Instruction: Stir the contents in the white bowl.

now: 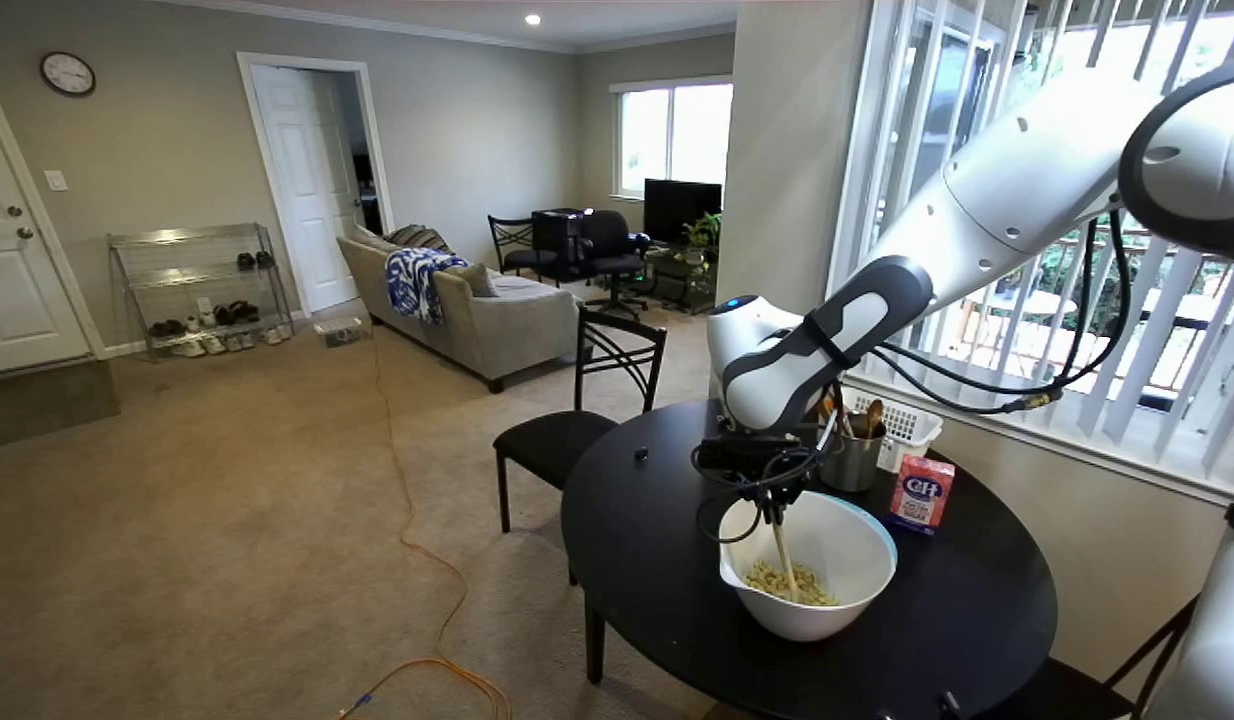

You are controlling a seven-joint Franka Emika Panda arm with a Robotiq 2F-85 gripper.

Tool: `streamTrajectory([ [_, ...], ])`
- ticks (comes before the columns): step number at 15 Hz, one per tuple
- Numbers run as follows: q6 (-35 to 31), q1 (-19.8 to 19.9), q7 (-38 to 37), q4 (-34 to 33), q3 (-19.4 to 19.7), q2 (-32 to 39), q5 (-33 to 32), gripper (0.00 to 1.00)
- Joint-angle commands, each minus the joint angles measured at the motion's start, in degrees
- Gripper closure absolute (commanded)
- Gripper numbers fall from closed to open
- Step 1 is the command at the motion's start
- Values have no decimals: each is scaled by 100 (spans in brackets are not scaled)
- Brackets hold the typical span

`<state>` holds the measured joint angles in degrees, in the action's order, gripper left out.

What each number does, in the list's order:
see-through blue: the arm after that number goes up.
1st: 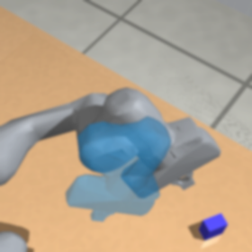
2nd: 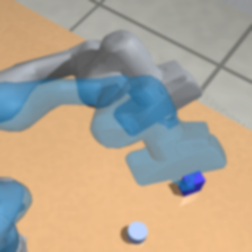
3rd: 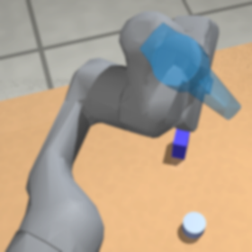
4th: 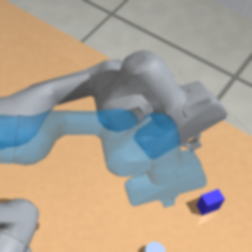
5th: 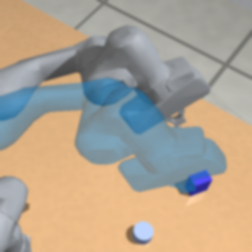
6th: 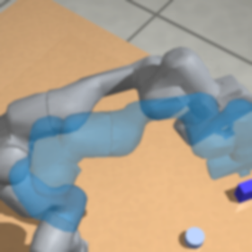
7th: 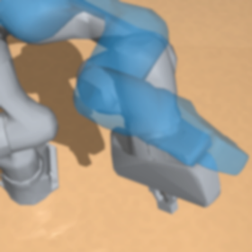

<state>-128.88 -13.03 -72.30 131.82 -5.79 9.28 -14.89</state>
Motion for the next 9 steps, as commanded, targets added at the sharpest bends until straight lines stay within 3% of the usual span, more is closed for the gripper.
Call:
streamTrajectory([
  [1,38,19,-8,-17,-20,-2,-15,88],
  [8,41,21,-8,-30,-18,2,-15,88],
  [9,11,41,37,-70,-34,26,130,94],
])
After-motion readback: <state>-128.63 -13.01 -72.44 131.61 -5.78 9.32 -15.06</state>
